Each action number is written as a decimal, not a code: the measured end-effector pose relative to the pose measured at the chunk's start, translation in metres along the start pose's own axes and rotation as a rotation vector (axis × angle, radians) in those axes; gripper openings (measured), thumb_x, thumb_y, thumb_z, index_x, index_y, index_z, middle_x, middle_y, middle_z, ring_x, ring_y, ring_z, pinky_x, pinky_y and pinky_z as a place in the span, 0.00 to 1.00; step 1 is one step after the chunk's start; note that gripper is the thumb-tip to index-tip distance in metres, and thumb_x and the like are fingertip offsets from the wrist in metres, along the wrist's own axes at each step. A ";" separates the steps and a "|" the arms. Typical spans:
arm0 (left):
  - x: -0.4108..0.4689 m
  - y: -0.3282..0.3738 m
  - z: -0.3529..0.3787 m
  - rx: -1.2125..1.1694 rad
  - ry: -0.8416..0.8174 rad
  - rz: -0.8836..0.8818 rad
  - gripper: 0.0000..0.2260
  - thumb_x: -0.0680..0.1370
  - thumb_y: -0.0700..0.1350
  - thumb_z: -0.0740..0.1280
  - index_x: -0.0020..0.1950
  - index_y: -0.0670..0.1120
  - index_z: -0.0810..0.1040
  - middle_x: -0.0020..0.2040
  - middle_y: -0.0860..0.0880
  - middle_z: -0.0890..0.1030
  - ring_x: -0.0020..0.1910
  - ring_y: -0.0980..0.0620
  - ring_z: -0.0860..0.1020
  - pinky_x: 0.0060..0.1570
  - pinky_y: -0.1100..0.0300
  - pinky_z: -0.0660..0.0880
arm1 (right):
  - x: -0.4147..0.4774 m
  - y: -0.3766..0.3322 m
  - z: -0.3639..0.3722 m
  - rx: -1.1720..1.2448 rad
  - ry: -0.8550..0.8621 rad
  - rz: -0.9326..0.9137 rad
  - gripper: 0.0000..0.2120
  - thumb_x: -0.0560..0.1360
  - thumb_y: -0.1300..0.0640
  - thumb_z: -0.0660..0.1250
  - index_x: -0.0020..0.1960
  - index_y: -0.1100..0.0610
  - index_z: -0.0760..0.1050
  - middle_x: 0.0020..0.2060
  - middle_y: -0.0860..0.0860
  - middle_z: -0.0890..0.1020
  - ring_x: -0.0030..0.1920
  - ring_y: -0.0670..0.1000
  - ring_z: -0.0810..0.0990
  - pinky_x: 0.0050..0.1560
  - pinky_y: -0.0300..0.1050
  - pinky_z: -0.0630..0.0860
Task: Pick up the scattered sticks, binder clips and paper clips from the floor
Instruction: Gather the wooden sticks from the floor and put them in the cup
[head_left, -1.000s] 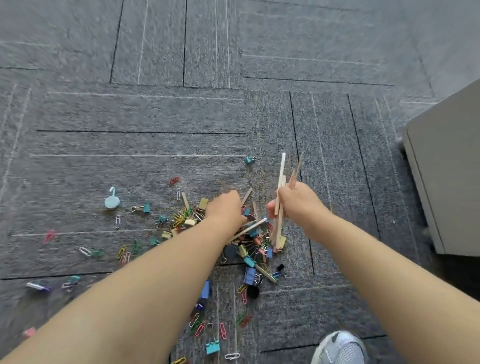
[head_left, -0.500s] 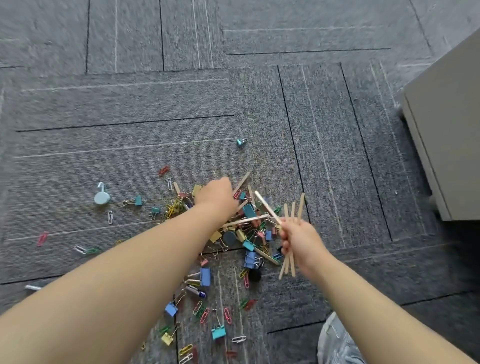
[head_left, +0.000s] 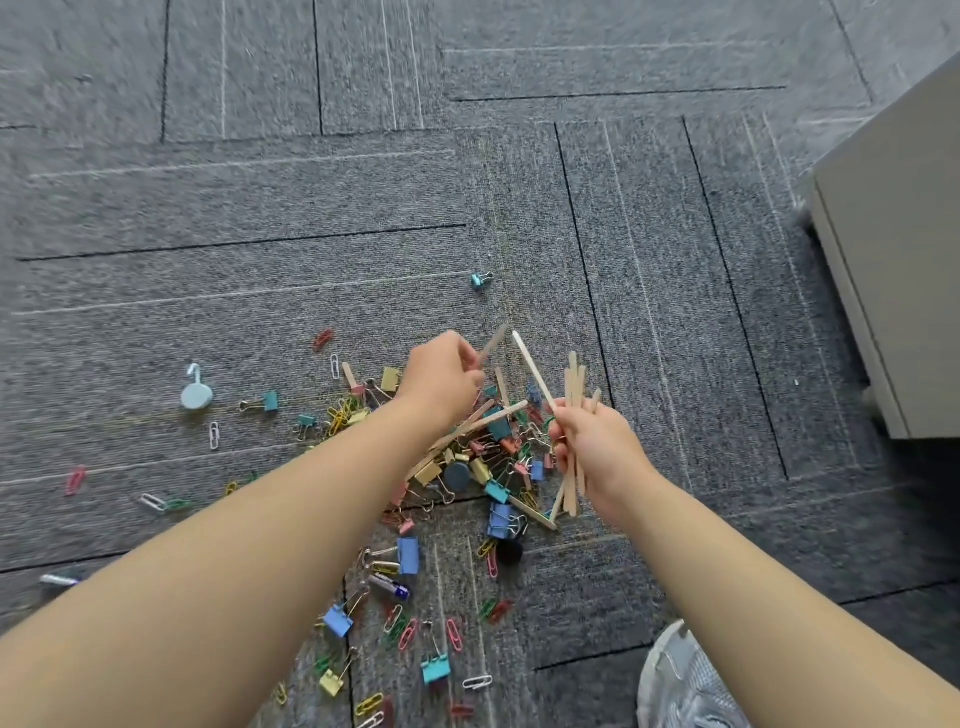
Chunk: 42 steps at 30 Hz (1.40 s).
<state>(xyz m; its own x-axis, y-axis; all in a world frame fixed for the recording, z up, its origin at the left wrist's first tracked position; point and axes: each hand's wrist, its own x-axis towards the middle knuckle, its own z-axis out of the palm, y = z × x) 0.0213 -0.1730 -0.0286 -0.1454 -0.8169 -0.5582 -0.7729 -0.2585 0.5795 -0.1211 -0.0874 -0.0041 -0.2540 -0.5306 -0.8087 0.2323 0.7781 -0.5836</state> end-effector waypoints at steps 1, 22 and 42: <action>-0.003 0.002 -0.003 -0.195 0.011 -0.033 0.03 0.79 0.40 0.64 0.52 0.46 0.73 0.46 0.49 0.78 0.43 0.53 0.78 0.37 0.60 0.73 | 0.000 -0.001 0.000 0.005 -0.015 -0.006 0.06 0.80 0.62 0.58 0.53 0.58 0.73 0.31 0.49 0.73 0.28 0.44 0.67 0.32 0.38 0.67; -0.020 0.006 0.003 -0.668 -0.484 -0.242 0.26 0.73 0.66 0.62 0.55 0.44 0.77 0.47 0.50 0.78 0.31 0.57 0.63 0.32 0.65 0.62 | 0.003 -0.025 0.028 -0.413 -0.061 -0.079 0.18 0.81 0.48 0.55 0.44 0.58 0.77 0.39 0.50 0.78 0.40 0.50 0.75 0.44 0.47 0.71; -0.015 -0.040 -0.027 -0.735 -0.256 -0.239 0.09 0.82 0.36 0.54 0.55 0.45 0.72 0.48 0.49 0.75 0.29 0.58 0.65 0.28 0.65 0.64 | 0.027 0.007 0.035 -1.353 -0.049 -0.437 0.18 0.72 0.50 0.72 0.59 0.50 0.72 0.55 0.52 0.71 0.57 0.55 0.71 0.57 0.53 0.73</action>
<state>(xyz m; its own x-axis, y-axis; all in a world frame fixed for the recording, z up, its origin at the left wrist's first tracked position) 0.0713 -0.1641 -0.0270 -0.2326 -0.5765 -0.7833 -0.2113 -0.7562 0.6193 -0.0931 -0.1078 -0.0330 -0.0314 -0.7973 -0.6027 -0.9246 0.2523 -0.2856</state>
